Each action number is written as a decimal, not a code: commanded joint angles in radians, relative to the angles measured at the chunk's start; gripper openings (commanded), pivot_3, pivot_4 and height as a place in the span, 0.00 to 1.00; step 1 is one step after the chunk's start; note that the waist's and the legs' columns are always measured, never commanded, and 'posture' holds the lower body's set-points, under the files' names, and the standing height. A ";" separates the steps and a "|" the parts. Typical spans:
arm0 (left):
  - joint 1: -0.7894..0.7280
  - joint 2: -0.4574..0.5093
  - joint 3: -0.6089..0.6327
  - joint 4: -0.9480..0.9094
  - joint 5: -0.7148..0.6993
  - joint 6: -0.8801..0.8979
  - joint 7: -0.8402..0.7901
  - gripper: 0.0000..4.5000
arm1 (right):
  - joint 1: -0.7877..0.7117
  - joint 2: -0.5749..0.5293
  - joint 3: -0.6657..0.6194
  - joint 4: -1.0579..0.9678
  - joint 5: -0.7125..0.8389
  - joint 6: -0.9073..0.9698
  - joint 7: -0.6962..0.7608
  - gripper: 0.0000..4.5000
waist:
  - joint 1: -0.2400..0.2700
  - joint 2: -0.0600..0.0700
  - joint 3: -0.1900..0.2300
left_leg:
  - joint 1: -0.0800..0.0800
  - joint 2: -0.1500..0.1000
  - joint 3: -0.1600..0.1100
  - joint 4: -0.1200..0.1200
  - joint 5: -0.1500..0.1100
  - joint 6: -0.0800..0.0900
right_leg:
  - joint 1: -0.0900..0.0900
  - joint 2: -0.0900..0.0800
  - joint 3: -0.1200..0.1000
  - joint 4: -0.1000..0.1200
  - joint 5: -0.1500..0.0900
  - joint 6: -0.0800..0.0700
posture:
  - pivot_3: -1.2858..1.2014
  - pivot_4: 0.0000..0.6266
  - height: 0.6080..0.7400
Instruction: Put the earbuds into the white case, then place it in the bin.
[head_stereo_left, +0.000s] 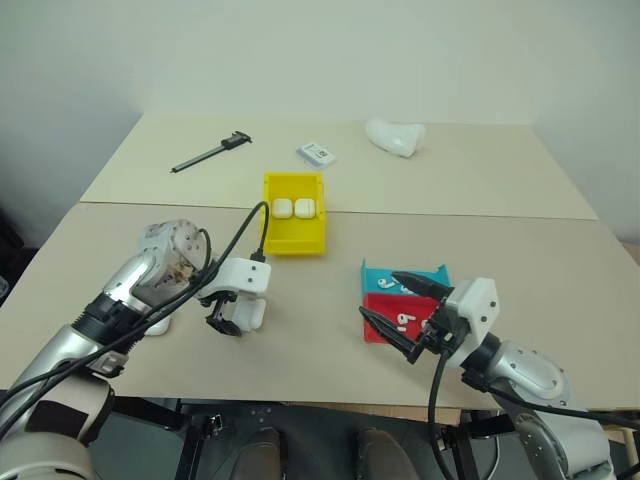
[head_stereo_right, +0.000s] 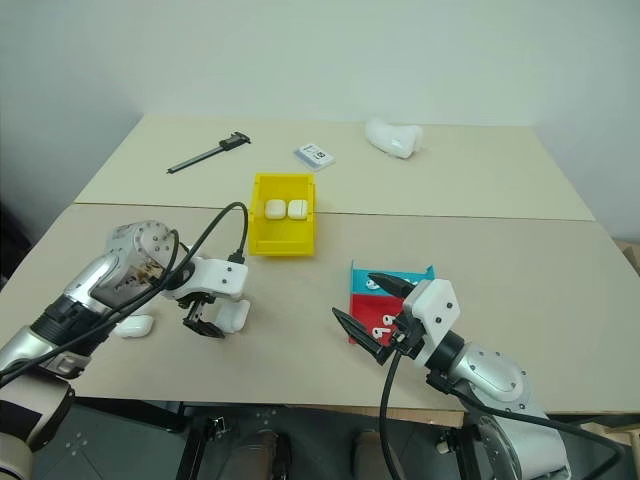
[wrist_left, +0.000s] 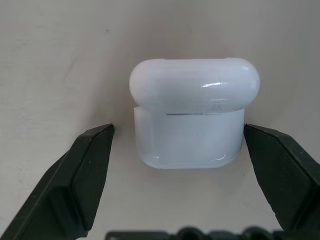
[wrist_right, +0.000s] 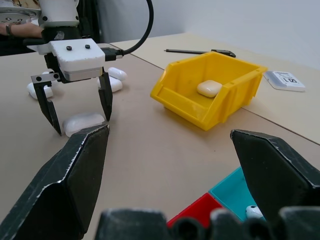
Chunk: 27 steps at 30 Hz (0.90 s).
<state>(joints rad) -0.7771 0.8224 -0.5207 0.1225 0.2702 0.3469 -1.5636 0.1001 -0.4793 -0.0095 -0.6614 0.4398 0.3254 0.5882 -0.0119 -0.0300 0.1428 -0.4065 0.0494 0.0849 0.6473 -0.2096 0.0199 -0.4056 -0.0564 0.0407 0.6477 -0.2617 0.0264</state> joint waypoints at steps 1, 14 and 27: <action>-0.001 -0.001 0.011 -0.025 -0.010 -0.003 -0.004 0.99 | 0.004 0.002 -0.008 -0.031 0.003 -0.032 0.004 1.00 | 0.000 0.000 0.000 | 0.000 0.000 0.000 0.000 0.000 0.000 | 0.000 0.000 0.000 0.000 0.000 0.000 | 0.52 0.24 1.00; 0.037 -0.008 0.066 -0.029 -0.060 -0.049 0.035 0.62 | 0.011 -0.008 -0.023 -0.036 0.009 -0.025 0.010 1.00 | -0.001 0.000 0.000 | 0.000 0.000 0.000 0.000 0.000 0.000 | 0.000 0.000 0.000 0.000 0.000 0.000 | 0.52 0.24 1.00; 0.131 -0.192 0.594 -0.225 -0.615 0.005 0.328 0.62 | -0.060 -0.102 -0.137 -0.028 0.080 0.026 0.049 1.00 | -0.002 0.000 0.000 | 0.000 0.000 0.000 0.001 0.000 0.000 | 0.000 -0.001 0.000 0.000 0.000 0.000 | 0.52 0.24 1.00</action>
<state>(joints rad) -0.6544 0.6483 0.0216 -0.0295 -0.2599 0.3236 -1.2761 0.0580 -0.5696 -0.1016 -0.6640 0.4839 0.3414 0.6315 -0.0139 -0.0301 0.1429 -0.4067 0.0496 0.0846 0.6479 -0.2097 0.0200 -0.4053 -0.0575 0.0408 0.6479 -0.2615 0.0268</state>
